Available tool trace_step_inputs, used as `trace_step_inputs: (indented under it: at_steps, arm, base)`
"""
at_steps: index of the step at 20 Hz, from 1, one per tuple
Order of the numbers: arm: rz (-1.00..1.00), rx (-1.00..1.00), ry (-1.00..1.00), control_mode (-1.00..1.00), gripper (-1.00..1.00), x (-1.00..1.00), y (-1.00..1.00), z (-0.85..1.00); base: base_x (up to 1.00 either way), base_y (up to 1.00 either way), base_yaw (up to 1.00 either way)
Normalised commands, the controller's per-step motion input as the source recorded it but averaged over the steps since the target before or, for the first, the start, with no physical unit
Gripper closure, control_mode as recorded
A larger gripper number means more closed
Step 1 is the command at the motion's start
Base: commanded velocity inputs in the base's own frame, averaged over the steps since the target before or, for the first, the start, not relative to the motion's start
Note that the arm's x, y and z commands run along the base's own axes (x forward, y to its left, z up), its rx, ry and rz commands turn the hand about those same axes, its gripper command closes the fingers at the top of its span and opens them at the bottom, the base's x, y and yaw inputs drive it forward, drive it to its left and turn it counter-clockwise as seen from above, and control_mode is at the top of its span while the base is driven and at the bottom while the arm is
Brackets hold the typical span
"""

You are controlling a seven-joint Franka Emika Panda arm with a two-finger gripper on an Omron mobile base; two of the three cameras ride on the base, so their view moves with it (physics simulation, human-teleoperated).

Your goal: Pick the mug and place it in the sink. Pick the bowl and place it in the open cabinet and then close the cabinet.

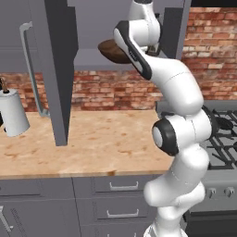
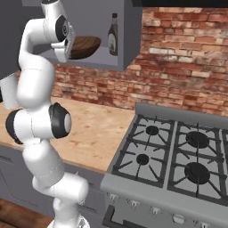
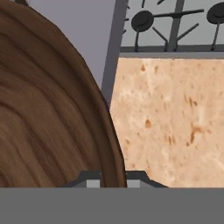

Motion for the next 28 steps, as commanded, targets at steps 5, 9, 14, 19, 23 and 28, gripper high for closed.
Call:
trace_step_inputs:
  at_steps: [5,9,14,19,23,28]
  arm:
    - [0.00,0.00,0.00,-1.00,1.00,0.48,0.00,0.00]
    - [0.00,0.00,0.00,-1.00,1.00,0.50,0.00,0.00]
    - [0.00,0.00,0.00,-1.00,-1.00,0.28,0.00,0.00]
    - [0.00,0.00,0.00,-1.00,-1.00,0.05,0.00,0.00]
    - [0.00,0.00,0.00,-1.00,-1.00,0.00,0.00,0.00]
    - [0.00,0.00,-0.07,-1.00,-1.00,-0.15,0.00,0.00]
  base:
    - [0.00,0.00,0.00]
    - [0.00,0.00,0.00]
    - [0.00,0.00,0.00]
    - [0.00,0.00,0.00]
    - [0.00,0.00,0.00]
    - [0.00,0.00,0.00]
